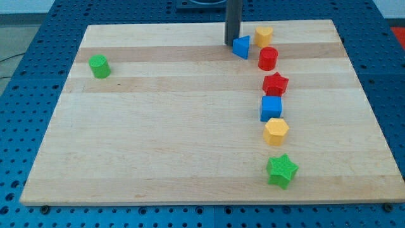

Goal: Move green circle between red circle and red star

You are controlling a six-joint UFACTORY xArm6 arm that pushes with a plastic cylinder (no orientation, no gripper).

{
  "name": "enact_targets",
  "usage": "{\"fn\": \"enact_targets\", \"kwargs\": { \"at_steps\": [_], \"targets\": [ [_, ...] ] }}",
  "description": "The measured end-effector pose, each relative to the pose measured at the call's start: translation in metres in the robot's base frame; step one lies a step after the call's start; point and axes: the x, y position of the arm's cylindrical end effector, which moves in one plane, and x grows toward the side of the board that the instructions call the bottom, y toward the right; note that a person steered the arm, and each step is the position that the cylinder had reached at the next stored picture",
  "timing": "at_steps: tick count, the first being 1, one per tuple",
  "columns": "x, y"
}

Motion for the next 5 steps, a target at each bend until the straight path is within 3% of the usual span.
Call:
{"fn": "enact_targets", "kwargs": {
  "at_steps": [1, 3, 4, 5],
  "targets": [
    [0.017, -0.011],
    [0.042, 0.062],
    [0.044, 0.051],
    [0.068, -0.019]
  ]
}}
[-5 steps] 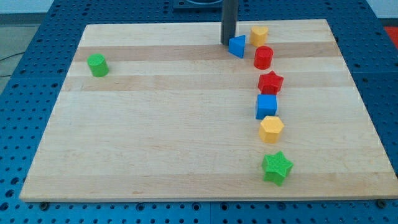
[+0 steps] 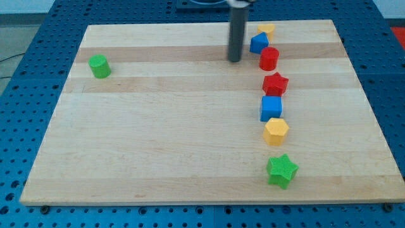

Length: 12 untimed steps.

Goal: Move green circle between red circle and red star

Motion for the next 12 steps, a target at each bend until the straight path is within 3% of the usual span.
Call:
{"fn": "enact_targets", "kwargs": {
  "at_steps": [1, 2, 3, 4, 5, 6, 7, 9, 10, 12],
  "targets": [
    [0.071, -0.096],
    [0.115, -0.213],
    [0.049, -0.297],
    [0.001, -0.275],
    [0.016, -0.207],
    [0.035, -0.178],
    [0.040, -0.204],
    [0.029, -0.149],
    [0.029, -0.087],
    [0.002, -0.086]
  ]
}}
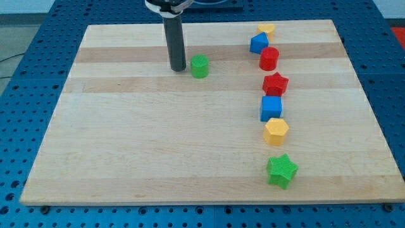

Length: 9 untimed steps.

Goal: Move green circle between red circle and red star

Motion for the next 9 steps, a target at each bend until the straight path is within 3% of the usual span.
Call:
{"fn": "enact_targets", "kwargs": {
  "at_steps": [2, 3, 7, 9],
  "targets": [
    [0.023, 0.058],
    [0.030, 0.058],
    [0.038, 0.141],
    [0.013, 0.118]
  ]
}}
